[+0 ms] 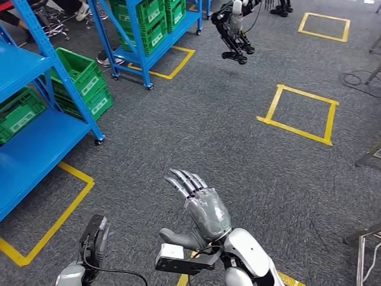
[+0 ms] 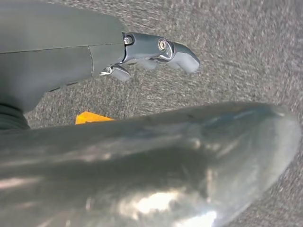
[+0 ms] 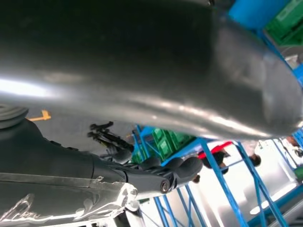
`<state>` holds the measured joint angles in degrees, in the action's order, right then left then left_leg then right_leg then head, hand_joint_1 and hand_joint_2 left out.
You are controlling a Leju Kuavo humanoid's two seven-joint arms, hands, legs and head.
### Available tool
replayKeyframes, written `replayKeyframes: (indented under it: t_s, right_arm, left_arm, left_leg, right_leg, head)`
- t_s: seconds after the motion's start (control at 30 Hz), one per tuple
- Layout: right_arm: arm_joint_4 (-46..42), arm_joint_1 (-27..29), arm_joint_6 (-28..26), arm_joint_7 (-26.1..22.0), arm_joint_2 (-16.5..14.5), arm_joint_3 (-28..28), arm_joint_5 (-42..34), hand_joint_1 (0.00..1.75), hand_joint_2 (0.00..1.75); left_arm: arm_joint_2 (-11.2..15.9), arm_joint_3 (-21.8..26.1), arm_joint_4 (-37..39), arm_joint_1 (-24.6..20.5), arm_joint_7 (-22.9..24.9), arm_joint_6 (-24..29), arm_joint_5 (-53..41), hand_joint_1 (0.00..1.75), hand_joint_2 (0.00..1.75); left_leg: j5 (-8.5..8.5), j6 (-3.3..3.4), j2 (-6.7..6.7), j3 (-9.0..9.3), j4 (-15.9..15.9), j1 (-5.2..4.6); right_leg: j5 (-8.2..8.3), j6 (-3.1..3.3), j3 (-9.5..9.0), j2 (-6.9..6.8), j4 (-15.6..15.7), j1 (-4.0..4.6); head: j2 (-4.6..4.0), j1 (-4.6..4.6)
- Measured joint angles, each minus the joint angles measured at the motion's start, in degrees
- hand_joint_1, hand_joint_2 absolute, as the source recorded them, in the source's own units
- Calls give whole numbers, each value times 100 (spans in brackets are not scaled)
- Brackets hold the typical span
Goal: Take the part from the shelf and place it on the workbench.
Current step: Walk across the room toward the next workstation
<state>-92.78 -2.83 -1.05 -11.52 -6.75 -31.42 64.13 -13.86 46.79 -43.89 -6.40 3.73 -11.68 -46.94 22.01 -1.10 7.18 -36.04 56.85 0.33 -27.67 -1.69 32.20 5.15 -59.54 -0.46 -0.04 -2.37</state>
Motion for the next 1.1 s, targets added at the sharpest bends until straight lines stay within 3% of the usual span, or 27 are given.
replayKeyframes:
  t_s: [0.07, 0.13, 0.2, 0.27, 0.3, 0.33, 0.37, 0.43, 0.5, 0.57, 0.6, 0.63, 0.67, 0.73, 0.8, 0.83, 0.87, 0.93, 1.0, 1.03, 1.1]
  right_arm:
    - [-1, -1, -5, 3, -1, 1, 10, 0, 0]
    - [-3, -1, -12, 3, -3, 1, 23, 0, 0]
    - [-4, 5, -19, 3, -4, 2, 31, 0, 0]
    - [-5, 13, -21, 3, -4, 3, 33, 0, 0]
    - [-5, 17, -21, 3, -4, 3, 34, 0, 0]
    - [-5, 18, -21, 3, -4, 3, 35, 0, 0]
    - [-5, 18, -22, 3, -4, 3, 36, 0, 0]
    - [-5, 17, -22, 3, -4, 3, 37, 0, 0]
    - [-5, 17, -22, 5, -3, 6, 38, 0, 0]
    - [-5, 6, -24, 6, -4, 7, 38, 0, 0]
    - [-5, -3, -25, 5, -5, 6, 38, 0, 0]
    - [-10, -10, -27, 6, -6, 5, 37, 0, 0]
    - [-14, -12, -29, 7, -7, 5, 37, 0, 0]
    - [-21, 13, -32, 8, -3, 6, 36, 0, 0]
    - [-20, 60, -32, 11, 1, 7, 38, 0, 0]
    - [-20, 81, -34, 13, 2, 8, 38, 0, 0]
    - [-20, 99, -37, 15, 2, 8, 39, 0, 0]
    - [-17, 135, -43, 15, 3, 10, 34, 0, 0]
    - [-8, 192, -48, 13, 3, 24, 9, 0, 0]
    - [0, 232, -68, 41, -8, 50, -8, 0, 0]
    - [29, 301, -165, 167, -79, 173, -40, 0, 0]
  left_arm:
    - [11, -6, 0, 24, 16, 44, -11, 0, 0]
    - [18, -6, 0, 48, 44, 80, -25, 0, 0]
    - [7, -13, 0, 33, 56, 87, -32, 0, 0]
    - [-9, -19, 0, 23, 56, 86, -35, 0, 0]
    - [-12, -20, 0, 30, 56, 86, -35, 0, 0]
    - [-13, -19, 0, 39, 56, 86, -35, 0, 0]
    - [-11, -19, 0, 45, 56, 86, -35, 0, 0]
    - [-11, -19, 0, 43, 56, 86, -35, 0, 0]
    - [-20, -21, -1, 31, 56, 86, -37, 0, 0]
    - [-25, -21, -2, 29, 56, 87, -40, 0, 0]
    - [-21, -20, -4, 37, 56, 88, -43, 0, 0]
    - [-16, -20, -8, 40, 56, 88, -45, 0, 0]
    - [-14, -19, -11, 35, 56, 90, -44, 0, 0]
    - [-21, -19, -19, 18, 58, 95, -34, 0, 0]
    - [-35, -17, -21, 25, 68, 105, -14, 0, 0]
    - [-43, -14, -24, 39, 77, 114, -4, 0, 0]
    - [-53, -11, -31, 51, 86, 126, 7, 0, 0]
    - [-90, -4, -56, 59, 113, 155, 21, 0, 0]
    - [-177, -29, -149, 75, 187, 147, -54, 0, 0]
    - [-244, -89, -253, 108, 233, 151, -87, 0, 0]
    - [-375, -348, -553, 223, 433, 78, 45, 0, 0]
  left_leg:
    - [-33, -69, 93, -34, -26, 16]
    - [45, -113, -112, -107, 101, 1]
    - [339, -138, -475, -390, 659, -25]
    - [627, -158, -616, -794, 1408, -22]
    - [643, -162, -637, -910, 1601, -21]
    - [546, -161, -654, -916, 1579, -20]
    - [361, -155, -689, -805, 1340, -22]
    - [-3, -133, -950, -411, 594, -55]
    - [-68, -64, -1155, -159, 154, -94]
    - [29, 32, -1052, -105, 89, -89]
    - [58, 66, -970, -73, 78, -75]
    - [91, 102, -892, -31, 71, -58]
    - [120, 130, -813, 19, 67, -42]
    - [200, 173, -664, 101, 63, -28]
    - [299, 183, -488, 203, 63, -24]
    - [358, 177, -397, 278, 63, -19]
    - [424, 165, -304, 368, 63, -10]
    - [564, 119, -133, 543, 68, 12]
    - [668, 56, 16, 629, 45, 28]
    - [686, 19, 72, 654, 28, 35]
    - [670, -40, 68, 680, 17, 41]
  right_leg:
    - [1, 75, -22, -82, 36, 15]
    - [23, 151, -59, -218, 73, 15]
    - [20, 203, -96, -384, 102, 23]
    - [-16, 225, -119, -562, 104, 38]
    - [-41, 226, -138, -648, 104, 41]
    - [-73, 218, -167, -731, 104, 42]
    - [-111, 205, -210, -810, 104, 42]
    - [-220, 155, -309, -958, 99, 64]
    - [-334, 90, -400, -1092, 118, 109]
    - [-392, 25, -526, -1189, 145, 127]
    - [-413, -8, -570, -1162, 129, 117]
    - [-447, -39, -555, -1042, 22, 100]
    - [-510, -66, -437, -891, -200, 81]
    - [-723, -100, 71, -603, -962, 53]
    - [-878, -115, 623, -540, -1561, 47]
    - [-829, -116, 776, -530, -1589, 46]
    - [-661, -116, 825, -511, -1414, 45]
    - [-18, -133, 752, -315, -673, 18]
    - [433, -97, 663, -106, -120, -8]
    - [502, -51, 643, -73, 0, -9]
    - [444, 62, 518, -194, 56, 16]
  head:
    - [0, -4]
    - [0, -30]
    - [0, -62]
    - [0, -70]
    - [0, -73]
    - [0, -73]
    - [0, -73]
    - [0, -73]
    - [0, -64]
    - [0, -55]
    - [0, -54]
    - [0, -47]
    - [0, -36]
    - [0, -10]
    - [0, -1]
    - [0, 1]
    - [0, 1]
    - [-1, 18]
    - [-1, 56]
    - [-1, 68]
    - [-1, 61]
